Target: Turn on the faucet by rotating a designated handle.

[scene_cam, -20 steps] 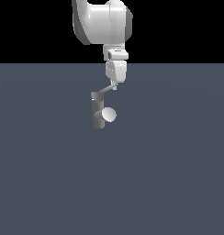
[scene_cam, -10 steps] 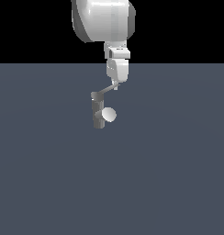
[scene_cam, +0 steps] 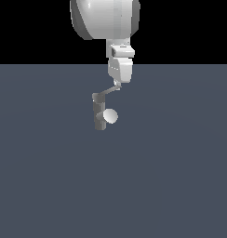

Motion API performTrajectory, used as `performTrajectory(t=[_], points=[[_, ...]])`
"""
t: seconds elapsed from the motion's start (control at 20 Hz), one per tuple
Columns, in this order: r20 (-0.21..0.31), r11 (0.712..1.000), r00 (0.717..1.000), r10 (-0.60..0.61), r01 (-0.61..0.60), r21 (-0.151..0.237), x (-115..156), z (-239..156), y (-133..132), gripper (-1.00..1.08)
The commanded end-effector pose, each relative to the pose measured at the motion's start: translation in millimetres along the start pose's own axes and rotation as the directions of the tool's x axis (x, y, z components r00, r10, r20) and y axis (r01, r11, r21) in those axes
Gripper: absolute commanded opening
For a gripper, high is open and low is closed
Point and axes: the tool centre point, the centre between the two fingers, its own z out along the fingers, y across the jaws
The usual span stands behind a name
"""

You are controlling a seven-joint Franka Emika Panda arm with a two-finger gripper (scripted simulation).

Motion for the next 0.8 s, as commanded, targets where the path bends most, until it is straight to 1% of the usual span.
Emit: performTrajectory(t=[0.0, 0.15, 0.2, 0.75], points=[[0.003, 1.000, 1.000, 0.012, -0.012, -0.026, 7.4, 11.3, 16.7, -1.00], [0.003, 1.000, 1.000, 0.012, -0.012, -0.026, 7.8, 11.2, 22.4, -1.00], [-0.001, 1.000, 1.000, -0.003, 0.003, 0.005, -0.8, -2.7, 8.4, -1.00], [0.001, 1.000, 1.000, 0.003, -0.003, -0.008, -16.8, 2.7, 38.9, -1.00]])
